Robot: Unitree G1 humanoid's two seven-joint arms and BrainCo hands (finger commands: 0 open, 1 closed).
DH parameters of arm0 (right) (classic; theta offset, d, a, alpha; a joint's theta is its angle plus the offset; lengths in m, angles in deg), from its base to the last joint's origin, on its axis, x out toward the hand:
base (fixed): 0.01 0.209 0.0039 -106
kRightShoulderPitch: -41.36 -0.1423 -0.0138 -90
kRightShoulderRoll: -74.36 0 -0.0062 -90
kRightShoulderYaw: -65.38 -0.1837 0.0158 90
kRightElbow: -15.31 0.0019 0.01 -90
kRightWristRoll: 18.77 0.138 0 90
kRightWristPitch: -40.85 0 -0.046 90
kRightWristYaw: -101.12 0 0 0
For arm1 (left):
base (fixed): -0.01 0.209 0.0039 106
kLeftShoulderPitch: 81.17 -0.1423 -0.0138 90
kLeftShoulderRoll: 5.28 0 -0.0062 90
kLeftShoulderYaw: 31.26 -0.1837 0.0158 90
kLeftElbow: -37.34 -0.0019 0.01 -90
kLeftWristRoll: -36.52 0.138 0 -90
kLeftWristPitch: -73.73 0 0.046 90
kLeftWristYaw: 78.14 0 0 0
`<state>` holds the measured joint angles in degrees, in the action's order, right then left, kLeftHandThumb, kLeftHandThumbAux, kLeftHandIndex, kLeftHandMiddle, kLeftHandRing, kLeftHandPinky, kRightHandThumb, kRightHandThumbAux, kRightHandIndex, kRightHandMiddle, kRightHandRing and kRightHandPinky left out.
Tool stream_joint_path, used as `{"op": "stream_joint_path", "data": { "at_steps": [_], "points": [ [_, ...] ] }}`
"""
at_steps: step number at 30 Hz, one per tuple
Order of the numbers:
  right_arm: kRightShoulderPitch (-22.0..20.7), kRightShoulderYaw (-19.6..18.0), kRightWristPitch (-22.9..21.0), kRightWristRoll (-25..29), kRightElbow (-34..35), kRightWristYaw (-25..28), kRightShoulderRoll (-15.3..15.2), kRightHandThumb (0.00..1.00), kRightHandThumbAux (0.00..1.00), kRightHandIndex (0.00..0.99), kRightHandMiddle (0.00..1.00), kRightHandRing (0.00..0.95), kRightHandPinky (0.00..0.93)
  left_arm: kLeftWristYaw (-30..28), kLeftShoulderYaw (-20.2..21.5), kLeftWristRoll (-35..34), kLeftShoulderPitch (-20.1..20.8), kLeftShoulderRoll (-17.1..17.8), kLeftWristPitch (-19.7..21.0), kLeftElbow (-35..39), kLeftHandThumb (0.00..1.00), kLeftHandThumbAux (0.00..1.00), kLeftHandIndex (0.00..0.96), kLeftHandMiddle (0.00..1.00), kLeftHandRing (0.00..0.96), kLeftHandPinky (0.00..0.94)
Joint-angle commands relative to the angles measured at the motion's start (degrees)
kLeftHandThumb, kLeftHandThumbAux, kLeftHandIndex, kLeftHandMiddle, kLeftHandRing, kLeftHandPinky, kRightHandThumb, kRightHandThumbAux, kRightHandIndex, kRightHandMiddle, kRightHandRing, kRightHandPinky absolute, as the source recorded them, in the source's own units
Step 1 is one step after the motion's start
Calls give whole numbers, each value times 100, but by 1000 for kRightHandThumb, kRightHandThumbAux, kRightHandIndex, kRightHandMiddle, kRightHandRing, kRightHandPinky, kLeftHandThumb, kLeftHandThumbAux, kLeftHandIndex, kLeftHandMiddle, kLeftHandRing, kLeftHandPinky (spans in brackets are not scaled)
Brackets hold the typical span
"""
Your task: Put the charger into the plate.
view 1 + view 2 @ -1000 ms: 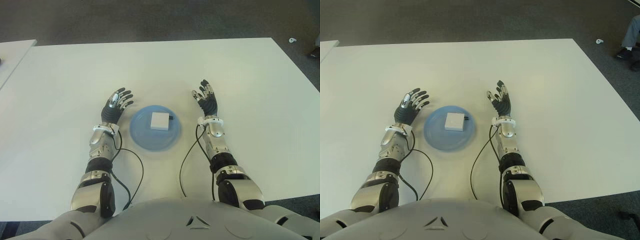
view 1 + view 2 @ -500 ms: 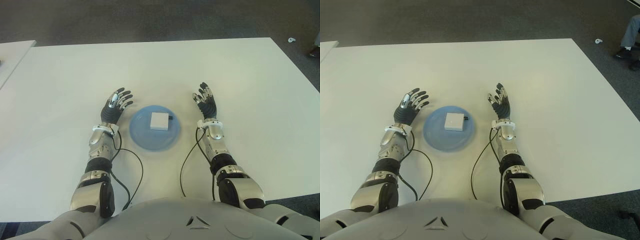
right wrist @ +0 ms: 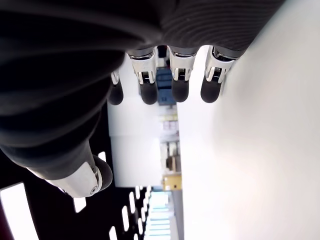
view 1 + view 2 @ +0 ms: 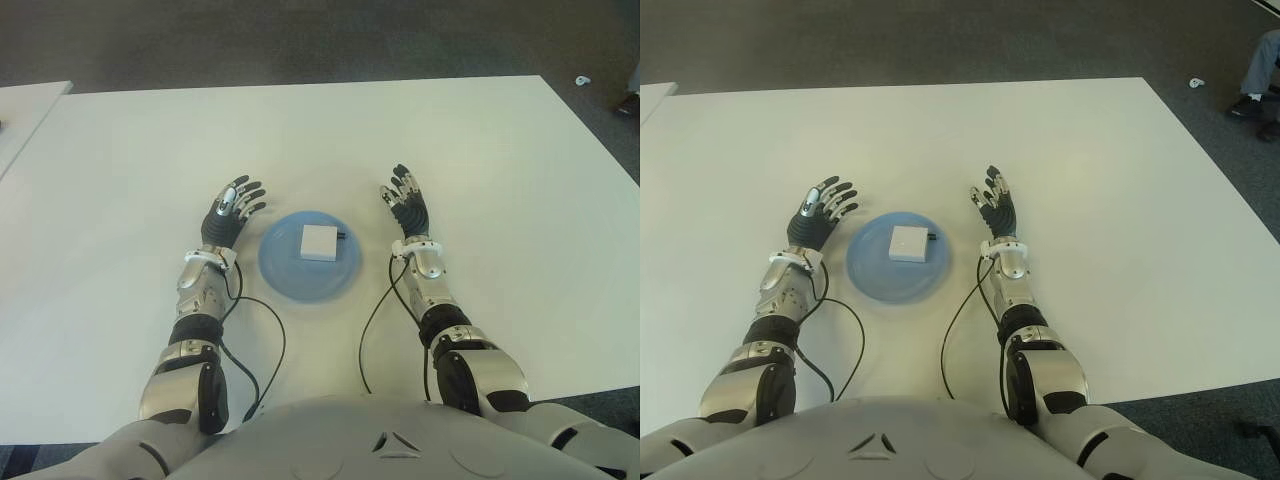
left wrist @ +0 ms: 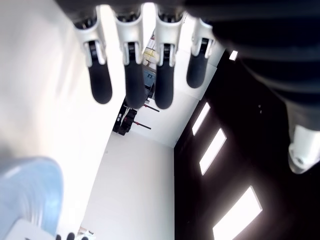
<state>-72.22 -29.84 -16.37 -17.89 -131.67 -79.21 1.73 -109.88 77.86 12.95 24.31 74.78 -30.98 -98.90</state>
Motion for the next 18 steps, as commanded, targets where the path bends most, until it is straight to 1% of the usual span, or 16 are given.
{"op": "stream_joint_path", "data": {
  "at_steps": [1, 10, 18],
  "points": [
    [311, 17, -178, -8, -378, 31, 100, 27, 676, 21, 26, 9, 15, 43, -16, 81, -197, 8, 118, -232, 20, 492, 227, 294, 300, 327],
    [342, 73, -198, -99, -339, -41, 86, 22, 699, 24, 27, 13, 24, 88, -11, 81, -190, -4, 116, -223, 19, 485, 223, 290, 300, 330],
    [367, 98, -161, -119, -307, -83, 53, 23, 697, 31, 33, 20, 34, 150, -31, 121, -191, -26, 87, -216, 17, 479, 232, 307, 309, 331]
  ]
}}
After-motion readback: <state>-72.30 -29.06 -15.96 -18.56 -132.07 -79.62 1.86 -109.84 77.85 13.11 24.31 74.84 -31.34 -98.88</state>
